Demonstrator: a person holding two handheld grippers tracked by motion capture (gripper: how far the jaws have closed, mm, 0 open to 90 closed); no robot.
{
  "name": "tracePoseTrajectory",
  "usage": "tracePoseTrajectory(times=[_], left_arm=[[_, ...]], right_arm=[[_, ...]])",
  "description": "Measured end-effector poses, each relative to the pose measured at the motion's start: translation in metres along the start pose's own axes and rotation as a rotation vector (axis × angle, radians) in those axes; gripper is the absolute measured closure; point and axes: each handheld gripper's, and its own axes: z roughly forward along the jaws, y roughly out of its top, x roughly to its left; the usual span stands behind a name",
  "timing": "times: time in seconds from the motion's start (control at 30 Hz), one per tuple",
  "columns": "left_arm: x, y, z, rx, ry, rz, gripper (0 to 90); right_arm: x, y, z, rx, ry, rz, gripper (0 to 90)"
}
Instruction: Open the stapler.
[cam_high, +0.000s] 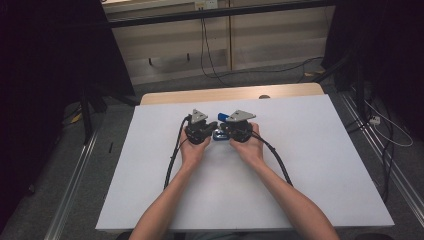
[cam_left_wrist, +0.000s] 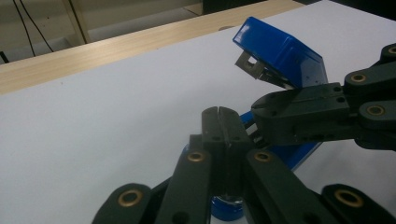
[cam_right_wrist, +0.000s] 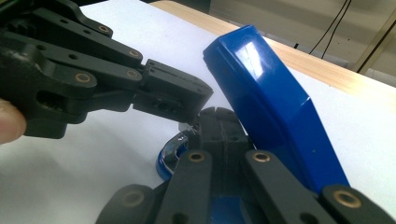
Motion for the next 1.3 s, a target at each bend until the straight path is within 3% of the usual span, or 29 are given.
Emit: tracePoseTrajectory(times=[0.17, 0.3, 0.43, 0.8, 0.9, 1.0, 1.13, 1.3], left_arm=[[0.0002, -0.0015, 0.0013, 0.013, 0.006, 0.023, 90.0], [0.0014, -0.0038, 0.0025, 0.017, -0.002, 0.013, 90.0], [0.0001, -0.0043, 0.0031, 0.035, 0.013, 0.04, 90.0], [0.0035, -0.0055, 0.0031, 0.025, -0.009, 0.054, 90.0], [0.0057, -0.0061, 0.003, 0.023, -0.024, 0.04, 90.0], [0.0052, -0.0056, 0.0032, 0.024, -0.019, 0.05, 90.0], [0.005, -0.005, 0.0032, 0.029, -0.015, 0.028, 90.0], [0.0045, -0.005, 0.0035, 0.027, -0.016, 0.03, 90.0]], right_arm=[[-0.0002, -0.0008, 0.0008, 0.003, 0.006, -0.003, 90.0], [0.0007, -0.0021, 0.0019, 0.007, 0.006, 0.001, 90.0], [0.0004, -0.0025, 0.0022, 0.009, 0.011, 0.0, 90.0], [0.0013, -0.0032, 0.0044, 0.003, 0.003, 0.001, 90.0], [0.0013, -0.003, 0.0047, 0.001, 0.001, 0.005, 90.0], [0.0015, -0.0024, 0.0047, 0.001, 0.001, 0.006, 90.0], [0.0015, -0.0005, 0.0047, -0.004, -0.001, 0.01, 90.0], [0.002, -0.0003, 0.0044, -0.009, -0.011, 0.01, 90.0]])
